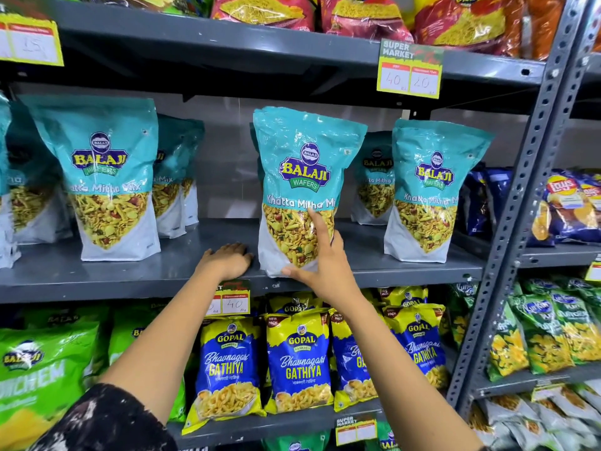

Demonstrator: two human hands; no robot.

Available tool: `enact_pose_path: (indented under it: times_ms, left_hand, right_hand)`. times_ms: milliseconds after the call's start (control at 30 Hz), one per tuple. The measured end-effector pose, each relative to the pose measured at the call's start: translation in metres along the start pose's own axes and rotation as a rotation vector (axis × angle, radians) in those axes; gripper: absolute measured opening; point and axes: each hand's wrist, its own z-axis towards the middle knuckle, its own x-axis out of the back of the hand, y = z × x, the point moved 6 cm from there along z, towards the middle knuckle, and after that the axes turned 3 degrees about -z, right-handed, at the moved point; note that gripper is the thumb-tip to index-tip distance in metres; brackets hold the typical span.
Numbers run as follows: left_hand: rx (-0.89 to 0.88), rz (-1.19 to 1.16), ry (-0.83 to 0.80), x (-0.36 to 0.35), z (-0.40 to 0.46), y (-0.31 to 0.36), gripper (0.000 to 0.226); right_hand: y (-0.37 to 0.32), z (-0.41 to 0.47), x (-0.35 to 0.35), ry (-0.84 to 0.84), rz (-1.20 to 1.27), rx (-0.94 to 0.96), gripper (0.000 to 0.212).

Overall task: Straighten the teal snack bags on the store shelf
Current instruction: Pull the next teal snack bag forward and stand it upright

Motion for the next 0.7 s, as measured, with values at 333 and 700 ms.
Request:
enact_pose_path:
  times_ms: [333,700]
  left_hand:
    - [0.002,-0.017,0.003,-0.001,0.003,-0.001,0.057]
    - [0.015,-0.006,-0.010,-0.003,0.006,-0.004,0.061]
  right_hand:
    - [0.016,0.013,-0.005,-0.002,0.051,0.039,0.100]
    - [0.024,0.038,-0.016,-0.035,-0.028,-0.004,0.101]
